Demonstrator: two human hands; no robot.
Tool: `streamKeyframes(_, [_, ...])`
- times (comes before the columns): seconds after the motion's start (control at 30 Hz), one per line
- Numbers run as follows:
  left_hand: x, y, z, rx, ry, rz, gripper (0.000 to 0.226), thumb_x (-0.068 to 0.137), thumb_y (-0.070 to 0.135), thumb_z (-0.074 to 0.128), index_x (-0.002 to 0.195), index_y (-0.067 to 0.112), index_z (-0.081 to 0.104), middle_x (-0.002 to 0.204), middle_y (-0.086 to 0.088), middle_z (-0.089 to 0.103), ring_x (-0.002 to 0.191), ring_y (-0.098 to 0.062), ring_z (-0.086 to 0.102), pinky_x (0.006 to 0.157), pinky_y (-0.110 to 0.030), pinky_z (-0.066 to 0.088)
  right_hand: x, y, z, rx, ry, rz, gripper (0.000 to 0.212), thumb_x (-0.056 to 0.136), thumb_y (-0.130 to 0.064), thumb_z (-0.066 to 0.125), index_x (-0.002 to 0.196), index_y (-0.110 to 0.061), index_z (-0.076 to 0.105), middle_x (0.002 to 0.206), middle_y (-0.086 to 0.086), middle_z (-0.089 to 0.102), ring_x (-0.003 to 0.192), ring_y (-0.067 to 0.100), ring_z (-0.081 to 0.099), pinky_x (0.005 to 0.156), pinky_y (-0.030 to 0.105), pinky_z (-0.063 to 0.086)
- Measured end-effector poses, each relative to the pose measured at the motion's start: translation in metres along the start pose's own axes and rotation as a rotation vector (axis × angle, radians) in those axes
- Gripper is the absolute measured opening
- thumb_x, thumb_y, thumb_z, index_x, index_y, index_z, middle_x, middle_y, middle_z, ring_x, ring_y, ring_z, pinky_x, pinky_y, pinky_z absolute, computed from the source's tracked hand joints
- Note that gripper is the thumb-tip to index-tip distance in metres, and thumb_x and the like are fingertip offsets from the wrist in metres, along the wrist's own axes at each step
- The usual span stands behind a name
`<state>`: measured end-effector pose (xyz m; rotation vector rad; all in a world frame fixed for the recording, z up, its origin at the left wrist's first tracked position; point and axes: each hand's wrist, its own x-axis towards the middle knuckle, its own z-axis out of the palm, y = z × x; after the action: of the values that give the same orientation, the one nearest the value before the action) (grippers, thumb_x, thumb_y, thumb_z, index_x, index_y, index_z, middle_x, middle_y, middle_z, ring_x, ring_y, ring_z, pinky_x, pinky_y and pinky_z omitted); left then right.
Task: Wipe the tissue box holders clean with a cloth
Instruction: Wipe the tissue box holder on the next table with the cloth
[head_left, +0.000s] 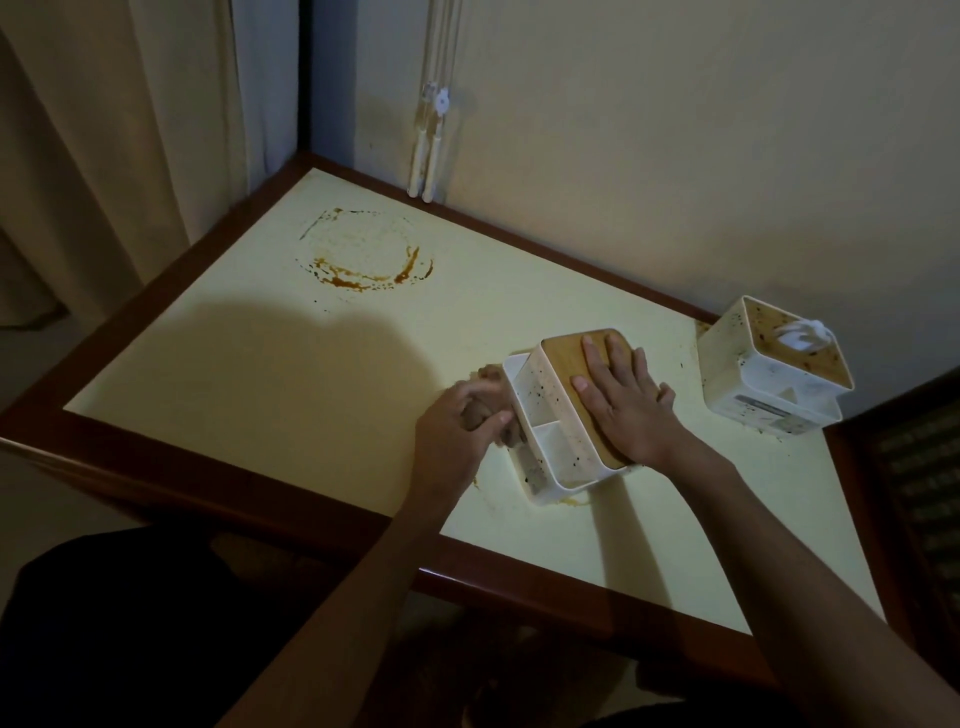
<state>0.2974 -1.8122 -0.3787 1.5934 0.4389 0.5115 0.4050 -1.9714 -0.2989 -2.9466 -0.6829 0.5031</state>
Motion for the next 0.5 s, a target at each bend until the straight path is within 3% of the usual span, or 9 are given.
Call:
streamKeyframes(0.1, [0.009, -0.002, -0.003, 0.0, -0.047, -0.027, 0.058, 0.073, 0.008, 0.077, 0.125, 0.025, 0.059, 0.103, 0.017, 0.064, 0.095, 0.003, 0.061, 0.084, -0.017, 0.05, -0.001, 0.0, 0.0, -0.002, -0.002, -0.001, 0.059, 0.098, -0.053, 0.015, 0.147, -0.039, -0.015, 0.157, -0.006, -0.022, 0.145, 0.025, -0.02, 0.113, 0.059, -0.004])
streamKeyframes(0.3, [0.038, 0.002, -0.007, 0.057, -0.119, -0.012, 0.043, 0.079, 0.013, 0.069, 0.119, 0.029, 0.066, 0.107, -0.005, 0.071, 0.088, -0.013, 0.063, 0.085, -0.031, 0.054, -0.001, -0.001, 0.0, -0.005, -0.013, -0.006, 0.059, 0.098, -0.053, 0.014, 0.146, -0.039, -0.017, 0.156, -0.006, -0.024, 0.144, 0.025, -0.021, 0.112, 0.06, -0.004])
streamKeyframes(0.4, [0.027, 0.003, -0.005, 0.038, -0.116, -0.028, 0.046, 0.078, 0.016, 0.069, 0.123, 0.025, 0.063, 0.125, 0.0, 0.064, 0.107, -0.011, 0.063, 0.091, -0.039, 0.054, -0.002, -0.002, -0.001, -0.014, -0.014, -0.001, 0.059, 0.098, -0.052, 0.013, 0.146, -0.039, -0.018, 0.156, -0.007, -0.025, 0.144, 0.024, -0.021, 0.111, 0.06, -0.003])
streamKeyframes(0.5, [-0.007, 0.007, 0.002, 0.11, -0.056, -0.009, 0.046, 0.082, 0.012, 0.071, 0.126, 0.018, 0.06, 0.129, 0.003, 0.061, 0.109, -0.005, 0.06, 0.095, -0.021, 0.049, -0.002, -0.004, -0.001, -0.026, -0.017, 0.01, 0.058, 0.099, -0.052, 0.013, 0.146, -0.039, -0.019, 0.156, -0.007, -0.026, 0.144, 0.024, -0.022, 0.111, 0.061, -0.002])
